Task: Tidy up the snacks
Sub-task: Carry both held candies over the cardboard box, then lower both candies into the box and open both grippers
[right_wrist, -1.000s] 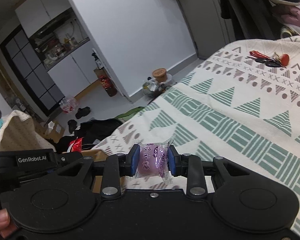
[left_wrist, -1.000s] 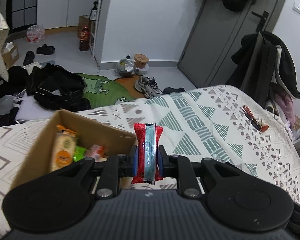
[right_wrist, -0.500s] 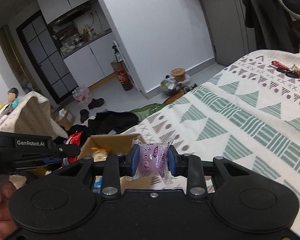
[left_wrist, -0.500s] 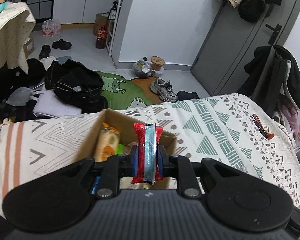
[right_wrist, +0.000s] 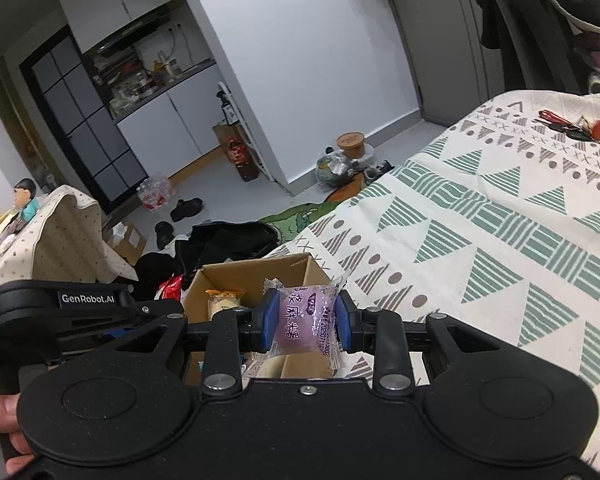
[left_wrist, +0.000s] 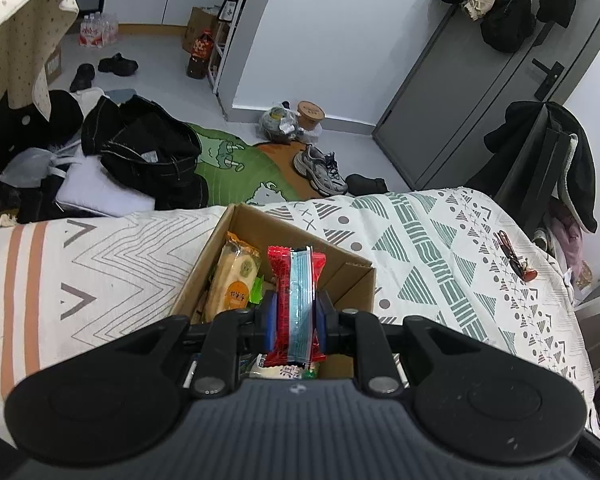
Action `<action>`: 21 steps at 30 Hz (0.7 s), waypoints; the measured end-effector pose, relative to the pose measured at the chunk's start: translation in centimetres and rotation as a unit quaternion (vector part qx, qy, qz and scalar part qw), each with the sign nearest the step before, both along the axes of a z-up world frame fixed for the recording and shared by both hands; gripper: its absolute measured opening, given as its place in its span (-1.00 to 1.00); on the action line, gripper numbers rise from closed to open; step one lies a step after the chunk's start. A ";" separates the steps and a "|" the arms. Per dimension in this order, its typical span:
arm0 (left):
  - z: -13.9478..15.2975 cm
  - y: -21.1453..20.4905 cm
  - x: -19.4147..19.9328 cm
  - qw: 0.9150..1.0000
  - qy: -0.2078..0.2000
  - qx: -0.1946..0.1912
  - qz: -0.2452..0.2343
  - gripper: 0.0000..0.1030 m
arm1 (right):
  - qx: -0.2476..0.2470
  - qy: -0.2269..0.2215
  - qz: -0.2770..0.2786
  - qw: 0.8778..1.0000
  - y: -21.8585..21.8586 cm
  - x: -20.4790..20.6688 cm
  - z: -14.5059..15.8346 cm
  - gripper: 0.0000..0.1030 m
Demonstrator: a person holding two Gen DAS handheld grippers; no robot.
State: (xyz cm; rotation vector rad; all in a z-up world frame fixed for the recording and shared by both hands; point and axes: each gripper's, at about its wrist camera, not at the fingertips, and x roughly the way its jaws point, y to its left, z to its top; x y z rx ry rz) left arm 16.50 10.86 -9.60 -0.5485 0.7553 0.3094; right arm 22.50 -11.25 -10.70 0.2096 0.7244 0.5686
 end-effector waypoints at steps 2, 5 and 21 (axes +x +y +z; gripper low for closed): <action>-0.5 0.4 0.0 1.000 0.001 -0.009 -0.002 -0.64 | -0.002 0.000 -0.007 1.000 0.1 -0.2 0.0 -0.43; -1.2 0.8 -0.1 1.000 0.005 -0.021 -0.008 -0.64 | -0.006 0.000 -0.009 1.000 0.6 -0.4 0.0 -0.43; -3.3 1.9 -1.2 0.996 0.048 -0.076 -0.020 -0.51 | -0.020 0.020 0.001 1.000 3.7 -0.6 -1.0 -0.43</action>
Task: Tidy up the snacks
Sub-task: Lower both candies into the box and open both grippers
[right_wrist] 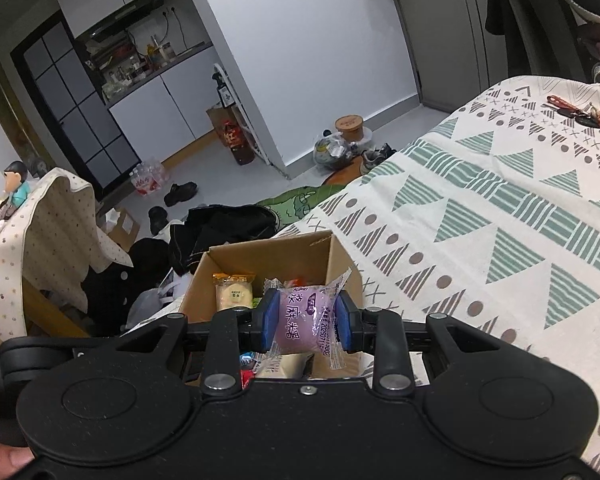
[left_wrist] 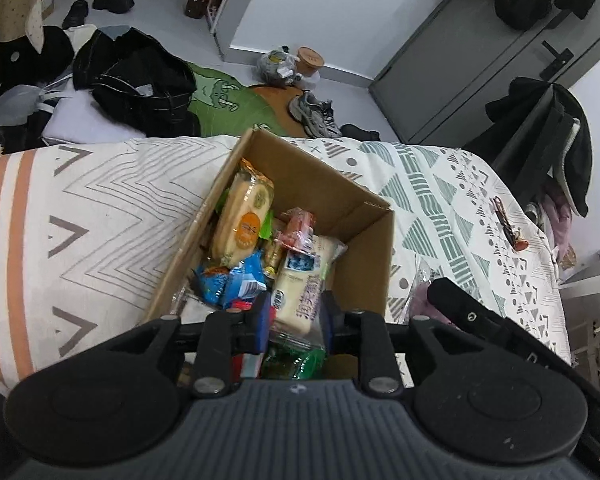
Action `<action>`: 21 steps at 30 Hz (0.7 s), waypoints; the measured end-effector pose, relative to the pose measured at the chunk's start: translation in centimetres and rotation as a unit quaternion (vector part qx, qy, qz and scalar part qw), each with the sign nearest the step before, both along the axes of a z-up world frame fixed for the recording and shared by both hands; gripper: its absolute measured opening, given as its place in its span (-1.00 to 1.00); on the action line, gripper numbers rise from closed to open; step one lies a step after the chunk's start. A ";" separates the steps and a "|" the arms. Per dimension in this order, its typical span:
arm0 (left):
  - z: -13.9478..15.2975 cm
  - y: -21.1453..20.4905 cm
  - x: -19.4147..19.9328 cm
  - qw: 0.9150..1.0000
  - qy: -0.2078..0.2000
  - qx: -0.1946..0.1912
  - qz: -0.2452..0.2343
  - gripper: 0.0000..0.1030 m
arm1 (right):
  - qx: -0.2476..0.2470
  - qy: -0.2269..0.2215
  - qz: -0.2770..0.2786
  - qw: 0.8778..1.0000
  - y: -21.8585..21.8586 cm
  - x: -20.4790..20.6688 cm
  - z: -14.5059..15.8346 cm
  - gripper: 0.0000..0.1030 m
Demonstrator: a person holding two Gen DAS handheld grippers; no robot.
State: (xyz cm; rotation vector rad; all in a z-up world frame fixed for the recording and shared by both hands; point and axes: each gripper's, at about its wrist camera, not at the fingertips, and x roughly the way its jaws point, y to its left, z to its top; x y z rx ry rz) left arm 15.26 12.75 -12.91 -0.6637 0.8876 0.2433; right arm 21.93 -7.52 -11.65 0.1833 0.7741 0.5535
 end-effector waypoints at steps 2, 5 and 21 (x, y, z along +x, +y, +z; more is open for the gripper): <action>0.3 0.4 -0.1 1.000 -0.004 0.001 0.004 -0.50 | -0.001 0.003 0.002 1.000 0.4 0.0 -0.1 -0.43; 0.8 1.1 -0.2 1.000 -0.008 0.001 0.009 -0.49 | -0.002 0.005 0.006 1.000 1.0 -0.2 0.0 -0.43; 3.6 2.0 -1.4 0.999 -0.017 0.028 0.023 0.22 | 0.014 0.020 0.019 1.000 1.0 -2.2 1.9 -0.29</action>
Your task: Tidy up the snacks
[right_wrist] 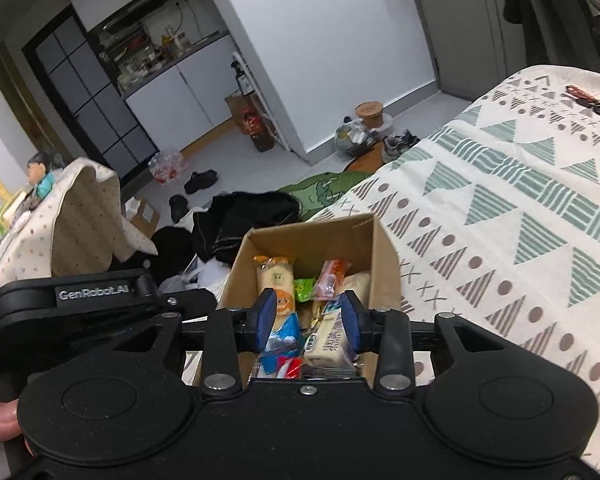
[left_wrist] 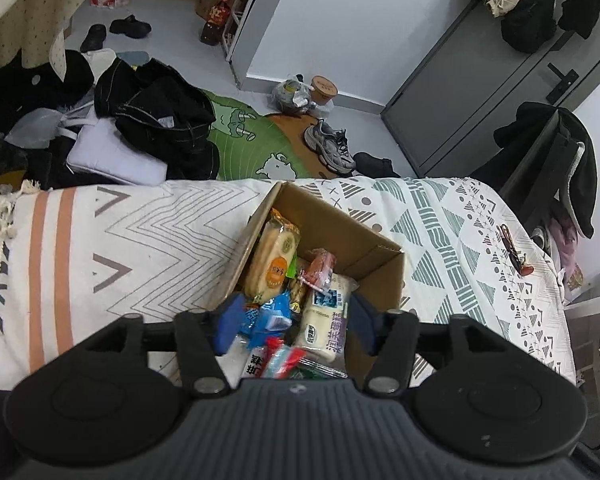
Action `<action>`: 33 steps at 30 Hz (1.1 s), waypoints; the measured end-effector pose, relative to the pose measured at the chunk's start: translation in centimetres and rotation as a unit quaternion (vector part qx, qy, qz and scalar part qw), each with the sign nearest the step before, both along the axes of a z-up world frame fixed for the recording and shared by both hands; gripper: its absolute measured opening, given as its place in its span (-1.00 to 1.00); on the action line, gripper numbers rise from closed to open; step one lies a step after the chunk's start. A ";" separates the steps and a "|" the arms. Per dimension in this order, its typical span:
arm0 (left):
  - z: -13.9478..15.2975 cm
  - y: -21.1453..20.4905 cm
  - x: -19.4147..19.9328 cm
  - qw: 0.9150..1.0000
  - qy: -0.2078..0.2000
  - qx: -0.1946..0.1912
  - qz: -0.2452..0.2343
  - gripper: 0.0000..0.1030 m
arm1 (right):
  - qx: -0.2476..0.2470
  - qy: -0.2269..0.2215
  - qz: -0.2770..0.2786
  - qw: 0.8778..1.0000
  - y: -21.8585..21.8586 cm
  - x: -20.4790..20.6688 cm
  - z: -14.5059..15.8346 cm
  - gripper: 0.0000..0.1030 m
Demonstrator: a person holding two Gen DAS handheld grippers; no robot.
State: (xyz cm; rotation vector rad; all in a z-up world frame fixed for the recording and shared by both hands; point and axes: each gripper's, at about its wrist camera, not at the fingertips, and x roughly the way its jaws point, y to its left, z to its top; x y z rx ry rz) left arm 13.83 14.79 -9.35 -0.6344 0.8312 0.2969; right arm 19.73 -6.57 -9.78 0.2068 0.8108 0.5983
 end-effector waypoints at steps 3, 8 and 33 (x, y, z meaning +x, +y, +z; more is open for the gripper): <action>0.6 -0.4 -0.2 1.000 -0.002 0.011 -0.004 0.42 | 0.003 0.001 -0.017 1.000 -1.2 -0.3 0.4 -0.29; 1.2 -1.2 -0.7 1.000 -0.002 0.021 -0.013 0.47 | 0.001 -0.001 -0.035 0.999 -3.3 -1.1 0.9 -0.26; 5.1 -8.4 -4.5 0.991 -0.001 0.106 -0.083 0.74 | -0.006 -0.036 -0.078 0.996 -11.4 -6.0 4.4 0.70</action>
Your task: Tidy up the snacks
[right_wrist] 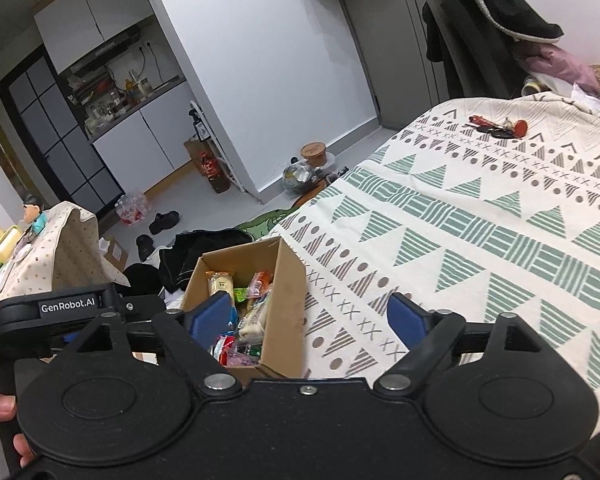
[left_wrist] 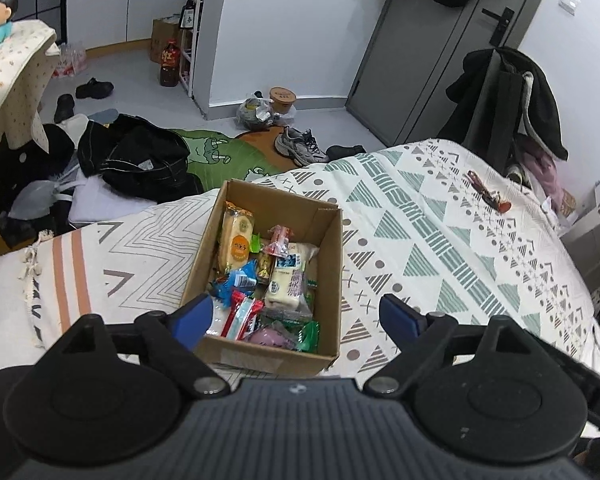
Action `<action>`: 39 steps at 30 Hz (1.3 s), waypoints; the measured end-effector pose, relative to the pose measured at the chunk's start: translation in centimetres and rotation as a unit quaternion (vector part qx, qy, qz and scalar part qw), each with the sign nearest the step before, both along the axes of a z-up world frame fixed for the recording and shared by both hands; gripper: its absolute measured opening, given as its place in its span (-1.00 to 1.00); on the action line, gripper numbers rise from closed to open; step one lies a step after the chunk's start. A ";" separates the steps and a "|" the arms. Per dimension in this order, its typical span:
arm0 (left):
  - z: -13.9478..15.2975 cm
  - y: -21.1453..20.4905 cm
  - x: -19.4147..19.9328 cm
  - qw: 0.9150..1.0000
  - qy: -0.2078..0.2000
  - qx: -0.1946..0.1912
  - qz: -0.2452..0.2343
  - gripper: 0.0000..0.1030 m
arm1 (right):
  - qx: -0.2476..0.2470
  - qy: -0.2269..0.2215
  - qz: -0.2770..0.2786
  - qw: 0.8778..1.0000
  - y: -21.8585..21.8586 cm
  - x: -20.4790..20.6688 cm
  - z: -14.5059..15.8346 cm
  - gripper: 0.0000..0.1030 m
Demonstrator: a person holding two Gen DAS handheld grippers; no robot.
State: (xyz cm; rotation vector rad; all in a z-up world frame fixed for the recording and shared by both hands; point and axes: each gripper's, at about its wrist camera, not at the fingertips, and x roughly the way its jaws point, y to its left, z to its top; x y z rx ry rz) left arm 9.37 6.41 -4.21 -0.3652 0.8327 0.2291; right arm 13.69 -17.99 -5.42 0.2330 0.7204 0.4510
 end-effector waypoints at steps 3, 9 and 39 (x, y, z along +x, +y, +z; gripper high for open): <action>0.3 -0.2 -0.5 1.000 0.006 0.005 -0.005 0.74 | -0.001 -0.005 -0.003 1.000 -0.8 -0.6 0.4 0.85; 1.5 -0.7 -1.5 1.000 0.005 0.022 -0.020 0.79 | -0.001 -0.008 -0.008 1.000 -2.1 -1.6 1.1 0.99; 3.4 -1.0 -6.5 0.997 0.009 0.058 -0.057 0.86 | -0.066 -0.005 0.019 0.998 0.6 -6.3 2.2 1.00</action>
